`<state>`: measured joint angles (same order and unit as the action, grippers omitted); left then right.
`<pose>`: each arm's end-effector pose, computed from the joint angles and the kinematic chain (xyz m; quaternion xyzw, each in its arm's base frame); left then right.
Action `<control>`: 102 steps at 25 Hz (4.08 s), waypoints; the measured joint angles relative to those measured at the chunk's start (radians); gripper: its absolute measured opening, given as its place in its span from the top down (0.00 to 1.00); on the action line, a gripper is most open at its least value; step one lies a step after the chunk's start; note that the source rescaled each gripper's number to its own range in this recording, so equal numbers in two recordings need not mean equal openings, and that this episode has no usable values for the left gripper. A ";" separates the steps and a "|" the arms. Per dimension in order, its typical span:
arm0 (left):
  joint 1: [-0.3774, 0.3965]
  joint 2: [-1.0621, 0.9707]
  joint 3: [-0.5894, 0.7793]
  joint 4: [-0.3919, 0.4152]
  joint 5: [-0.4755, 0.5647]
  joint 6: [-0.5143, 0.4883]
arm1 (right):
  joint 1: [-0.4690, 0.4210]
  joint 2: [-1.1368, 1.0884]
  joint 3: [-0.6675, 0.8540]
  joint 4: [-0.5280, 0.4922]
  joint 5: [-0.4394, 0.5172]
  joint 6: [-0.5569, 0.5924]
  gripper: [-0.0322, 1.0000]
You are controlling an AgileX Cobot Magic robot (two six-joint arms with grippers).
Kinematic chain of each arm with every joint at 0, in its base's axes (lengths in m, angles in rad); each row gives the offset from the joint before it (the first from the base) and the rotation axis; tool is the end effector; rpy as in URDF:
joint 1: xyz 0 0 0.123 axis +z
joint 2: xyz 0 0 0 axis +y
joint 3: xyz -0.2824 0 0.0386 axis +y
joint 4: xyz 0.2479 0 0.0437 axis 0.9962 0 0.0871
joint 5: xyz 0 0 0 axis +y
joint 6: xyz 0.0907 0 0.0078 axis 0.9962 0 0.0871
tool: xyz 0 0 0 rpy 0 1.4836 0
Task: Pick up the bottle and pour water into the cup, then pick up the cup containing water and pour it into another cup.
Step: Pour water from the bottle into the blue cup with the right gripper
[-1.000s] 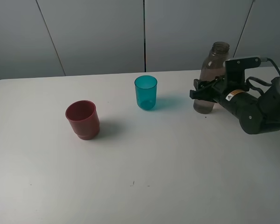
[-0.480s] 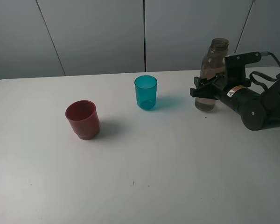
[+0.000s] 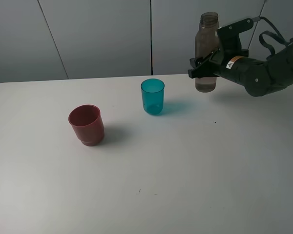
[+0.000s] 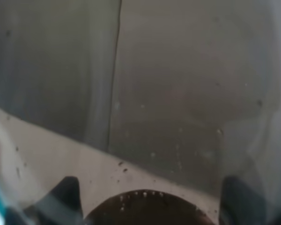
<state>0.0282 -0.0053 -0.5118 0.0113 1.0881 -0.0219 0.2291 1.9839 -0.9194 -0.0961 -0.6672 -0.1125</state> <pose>-0.0082 0.0007 0.2782 -0.0218 0.8556 0.0073 0.5171 0.3821 0.0946 0.1425 -0.1844 0.7870 0.0361 0.5876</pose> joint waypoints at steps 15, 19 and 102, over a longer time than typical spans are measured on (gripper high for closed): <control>0.000 0.000 0.000 0.000 0.000 0.000 | 0.018 0.142 -0.211 -0.129 0.060 -0.208 0.97; 0.000 0.000 0.000 0.000 0.000 0.000 | 0.018 0.143 -0.220 -0.131 0.064 -0.356 0.97; 0.000 0.000 0.000 0.000 0.000 0.003 | 0.078 0.143 -0.222 0.084 0.017 -1.476 0.97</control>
<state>0.0282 -0.0053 -0.5118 0.0113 1.0881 -0.0193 0.3075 2.1271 -1.1409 -0.0124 -0.6507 -1.5889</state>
